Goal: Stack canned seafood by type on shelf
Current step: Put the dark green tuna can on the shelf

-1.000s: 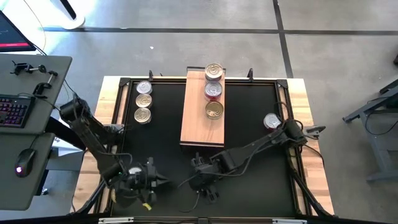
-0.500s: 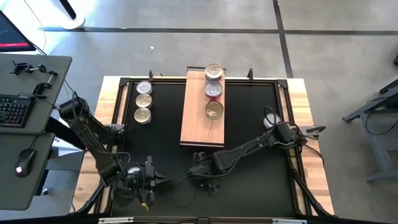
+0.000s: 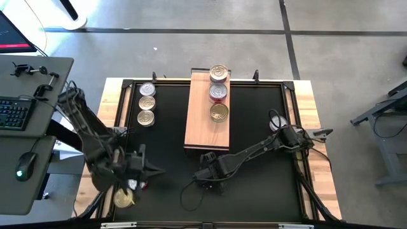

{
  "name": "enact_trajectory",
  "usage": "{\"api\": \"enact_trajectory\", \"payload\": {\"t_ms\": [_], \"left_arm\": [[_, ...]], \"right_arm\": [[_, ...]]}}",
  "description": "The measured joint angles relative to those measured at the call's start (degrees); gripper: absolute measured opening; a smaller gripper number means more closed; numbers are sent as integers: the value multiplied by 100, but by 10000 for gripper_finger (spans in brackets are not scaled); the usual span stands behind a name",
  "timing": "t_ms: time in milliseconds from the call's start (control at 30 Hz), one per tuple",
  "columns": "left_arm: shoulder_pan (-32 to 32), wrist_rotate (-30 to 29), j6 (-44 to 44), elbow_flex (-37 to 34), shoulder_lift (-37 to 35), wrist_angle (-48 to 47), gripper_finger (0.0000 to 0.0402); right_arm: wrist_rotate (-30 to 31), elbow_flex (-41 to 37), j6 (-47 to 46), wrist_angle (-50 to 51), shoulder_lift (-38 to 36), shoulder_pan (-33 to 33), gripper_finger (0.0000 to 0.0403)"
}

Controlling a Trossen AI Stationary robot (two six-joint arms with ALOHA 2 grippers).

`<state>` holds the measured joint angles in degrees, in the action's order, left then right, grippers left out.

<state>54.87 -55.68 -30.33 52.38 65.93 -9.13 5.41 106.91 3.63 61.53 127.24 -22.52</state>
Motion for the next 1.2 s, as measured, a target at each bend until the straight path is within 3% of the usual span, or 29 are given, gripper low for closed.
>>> {"api": "enact_trajectory", "payload": {"t_ms": [133, 333, 567, 1000, 1200], "left_arm": [[115, -35, 544, 0, -499, 9, 0], [580, -267, 1200, 0, -1058, 9, 0], [1120, -479, 1459, 0, -1327, -5, 0], [1268, -483, 1200, 0, -1156, -595, 0], [1268, -520, 1198, 0, -1155, -637, 0]], "right_arm": [[-341, 44, -571, 39, -72, -19, 116], [-325, 1247, -692, 67, -102, -219, 116], [1246, 2832, -524, 477, -123, -334, 119], [3993, 2634, -756, 1501, -391, -5, 119], [4867, 2636, -967, 2492, -391, 520, 119]]}}
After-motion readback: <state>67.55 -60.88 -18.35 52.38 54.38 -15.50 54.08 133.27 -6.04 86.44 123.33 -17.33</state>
